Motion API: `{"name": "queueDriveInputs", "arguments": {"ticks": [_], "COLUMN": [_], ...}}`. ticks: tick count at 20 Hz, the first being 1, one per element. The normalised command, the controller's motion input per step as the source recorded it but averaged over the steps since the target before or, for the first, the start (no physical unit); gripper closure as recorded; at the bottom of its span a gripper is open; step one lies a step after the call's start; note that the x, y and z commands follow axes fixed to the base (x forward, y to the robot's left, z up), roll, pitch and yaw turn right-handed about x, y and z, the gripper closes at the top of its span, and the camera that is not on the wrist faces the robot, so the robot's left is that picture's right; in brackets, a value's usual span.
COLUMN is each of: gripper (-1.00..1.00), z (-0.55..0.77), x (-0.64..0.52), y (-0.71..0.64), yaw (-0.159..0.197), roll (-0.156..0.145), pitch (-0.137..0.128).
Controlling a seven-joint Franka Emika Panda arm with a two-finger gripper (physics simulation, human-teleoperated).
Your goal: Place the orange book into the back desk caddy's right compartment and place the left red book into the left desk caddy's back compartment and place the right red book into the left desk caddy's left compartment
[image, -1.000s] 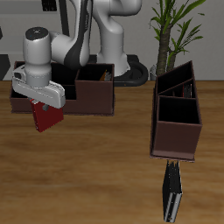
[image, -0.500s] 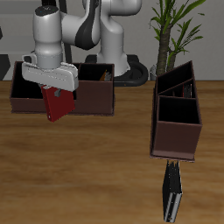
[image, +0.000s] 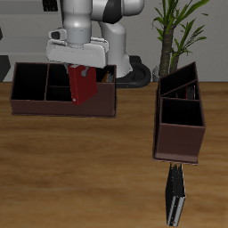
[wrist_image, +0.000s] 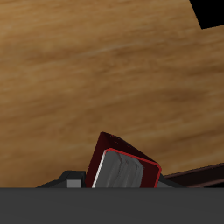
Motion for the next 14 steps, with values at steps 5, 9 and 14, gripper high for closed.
{"name": "queueDriveInputs", "arguments": {"ticks": [5,9,14], "gripper": [1.0,1.0,1.0], "z": [0.41,0.17,0.27], "x": [-0.28,-0.18,-0.13], "y": [0.92,0.78,0.76], "yaw": [0.103,0.046,0.014], "roll": [0.024,0.098,0.037], "pitch": [-0.064,0.003,-0.01]}}
